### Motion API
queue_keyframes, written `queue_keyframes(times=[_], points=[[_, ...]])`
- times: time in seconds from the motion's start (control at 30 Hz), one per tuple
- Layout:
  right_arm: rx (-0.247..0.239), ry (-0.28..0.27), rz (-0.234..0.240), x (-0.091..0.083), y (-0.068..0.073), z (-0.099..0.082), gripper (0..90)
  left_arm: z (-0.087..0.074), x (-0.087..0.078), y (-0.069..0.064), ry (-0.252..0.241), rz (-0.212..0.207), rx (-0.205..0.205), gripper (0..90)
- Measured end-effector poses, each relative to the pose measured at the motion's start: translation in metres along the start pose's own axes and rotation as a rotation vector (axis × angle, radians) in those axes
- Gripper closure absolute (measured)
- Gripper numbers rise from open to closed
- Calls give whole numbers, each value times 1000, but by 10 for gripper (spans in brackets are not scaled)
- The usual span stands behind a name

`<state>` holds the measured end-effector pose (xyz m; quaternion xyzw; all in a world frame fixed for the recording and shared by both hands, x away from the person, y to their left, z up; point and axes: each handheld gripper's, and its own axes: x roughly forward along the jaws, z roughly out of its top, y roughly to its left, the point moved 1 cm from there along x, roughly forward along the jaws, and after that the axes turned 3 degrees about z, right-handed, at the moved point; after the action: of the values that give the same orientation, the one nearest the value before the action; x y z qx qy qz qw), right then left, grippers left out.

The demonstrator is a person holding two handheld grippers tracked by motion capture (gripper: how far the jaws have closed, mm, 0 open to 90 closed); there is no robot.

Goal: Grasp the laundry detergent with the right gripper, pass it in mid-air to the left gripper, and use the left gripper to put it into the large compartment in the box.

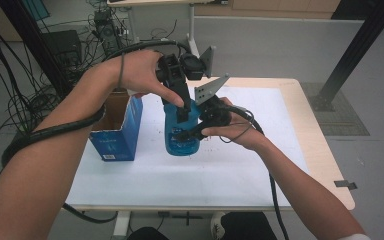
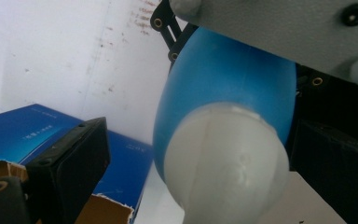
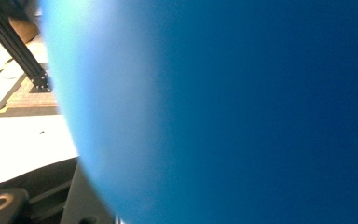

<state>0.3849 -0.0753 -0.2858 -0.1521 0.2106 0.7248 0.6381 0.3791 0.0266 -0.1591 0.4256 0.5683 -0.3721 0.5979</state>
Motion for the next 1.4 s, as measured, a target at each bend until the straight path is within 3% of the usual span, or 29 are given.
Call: queue_keyframes(times=[0.5, 0.57, 1.4], points=[[3, 6, 18, 0, 3, 1, 437, 3, 7, -3, -3, -15, 16, 56], [-32, -12, 15, 1, 1, 2, 437, 3, 8, -4, -3, -9, 15, 55], [-44, -21, 15, -4, 2, 7, 437, 3, 10, -6, -3, -9, 31, 59]])
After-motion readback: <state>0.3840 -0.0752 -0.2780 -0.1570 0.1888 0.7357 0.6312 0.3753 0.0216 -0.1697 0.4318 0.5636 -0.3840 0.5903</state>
